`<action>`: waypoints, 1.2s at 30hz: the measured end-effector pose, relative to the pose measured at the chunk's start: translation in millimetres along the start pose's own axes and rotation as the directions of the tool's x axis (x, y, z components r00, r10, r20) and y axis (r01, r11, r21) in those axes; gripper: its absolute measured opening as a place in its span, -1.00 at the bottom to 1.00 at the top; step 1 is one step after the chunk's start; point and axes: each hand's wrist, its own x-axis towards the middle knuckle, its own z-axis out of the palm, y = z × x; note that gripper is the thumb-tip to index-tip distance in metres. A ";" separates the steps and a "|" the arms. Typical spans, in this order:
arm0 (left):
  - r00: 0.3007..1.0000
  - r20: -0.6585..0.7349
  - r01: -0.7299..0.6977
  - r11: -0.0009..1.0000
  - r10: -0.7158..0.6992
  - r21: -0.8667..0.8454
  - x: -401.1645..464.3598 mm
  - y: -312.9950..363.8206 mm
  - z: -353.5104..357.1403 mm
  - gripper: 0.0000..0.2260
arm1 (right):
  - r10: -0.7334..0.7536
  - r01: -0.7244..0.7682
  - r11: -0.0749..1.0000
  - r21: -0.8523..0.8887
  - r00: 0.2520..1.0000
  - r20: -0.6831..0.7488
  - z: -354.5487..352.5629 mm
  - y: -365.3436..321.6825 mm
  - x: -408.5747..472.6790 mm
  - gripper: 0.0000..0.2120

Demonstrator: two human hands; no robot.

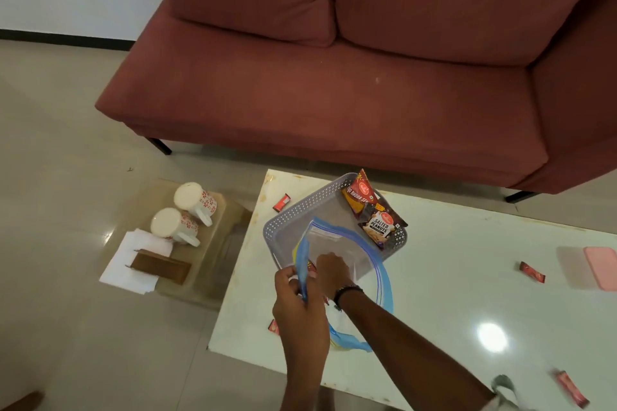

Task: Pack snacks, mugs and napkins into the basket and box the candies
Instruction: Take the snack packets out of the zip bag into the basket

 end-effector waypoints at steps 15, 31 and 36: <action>0.997 -0.057 0.050 0.998 -0.052 -0.031 29.7 -3.0 -15.9 -0.78 | -0.189 0.282 0.853 0.439 0.951 -0.244 -111.5 -1.0 -78.6 -0.91; 0.996 -0.078 0.027 0.997 -0.032 -0.072 69.2 -20.4 -5.6 -0.80 | 0.053 0.133 0.947 0.294 0.835 -0.548 -137.7 87.0 23.3 -0.77; 0.998 -0.060 -0.001 0.999 -0.002 -0.043 72.1 -21.5 1.4 -0.82 | 0.092 0.005 0.967 0.254 0.926 -0.367 -75.2 106.0 91.3 -0.70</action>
